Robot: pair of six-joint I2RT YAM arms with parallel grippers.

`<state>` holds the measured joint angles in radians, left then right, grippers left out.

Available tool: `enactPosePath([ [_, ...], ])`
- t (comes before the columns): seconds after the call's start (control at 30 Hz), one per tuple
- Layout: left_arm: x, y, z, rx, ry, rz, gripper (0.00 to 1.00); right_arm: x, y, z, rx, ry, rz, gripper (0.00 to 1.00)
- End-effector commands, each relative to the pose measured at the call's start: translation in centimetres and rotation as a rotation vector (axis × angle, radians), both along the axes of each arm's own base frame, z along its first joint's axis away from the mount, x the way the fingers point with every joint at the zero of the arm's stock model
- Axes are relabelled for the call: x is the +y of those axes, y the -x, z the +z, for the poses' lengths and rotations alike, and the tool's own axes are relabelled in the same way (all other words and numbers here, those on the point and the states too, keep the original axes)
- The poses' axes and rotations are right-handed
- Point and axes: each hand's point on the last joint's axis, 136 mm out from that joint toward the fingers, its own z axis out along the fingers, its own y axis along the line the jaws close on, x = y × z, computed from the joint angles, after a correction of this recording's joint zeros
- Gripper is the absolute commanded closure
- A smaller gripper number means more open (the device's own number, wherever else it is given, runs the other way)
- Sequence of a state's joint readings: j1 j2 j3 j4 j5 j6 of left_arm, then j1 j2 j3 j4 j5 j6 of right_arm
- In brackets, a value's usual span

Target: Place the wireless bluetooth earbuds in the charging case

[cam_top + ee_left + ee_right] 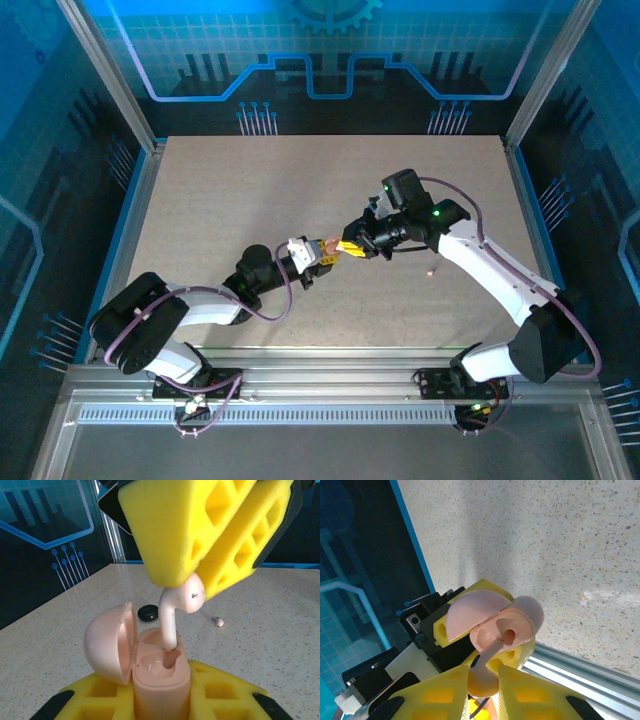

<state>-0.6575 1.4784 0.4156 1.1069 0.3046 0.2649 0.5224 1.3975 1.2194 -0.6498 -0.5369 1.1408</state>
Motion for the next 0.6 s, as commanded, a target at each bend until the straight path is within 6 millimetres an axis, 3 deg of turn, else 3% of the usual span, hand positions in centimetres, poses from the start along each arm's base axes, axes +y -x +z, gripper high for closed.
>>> enactPosePath([
  [0.0, -0.1, 0.5, 1.6, -0.059, 0.023, -0.014, 0.81, 0.6, 0.4, 0.0, 0.034, -0.020, 0.019, 0.81],
  [0.3, -0.1, 0.3, 1.4, -0.055, 0.017, -0.008, 0.81, 0.8, 0.5, 0.3, 0.039, -0.031, 0.028, 0.81],
  [0.57, -0.1, 0.5, 1.8, -0.063, 0.021, -0.011, 0.81, 0.1, 0.6, -0.8, 0.051, 0.024, 0.015, 0.81],
])
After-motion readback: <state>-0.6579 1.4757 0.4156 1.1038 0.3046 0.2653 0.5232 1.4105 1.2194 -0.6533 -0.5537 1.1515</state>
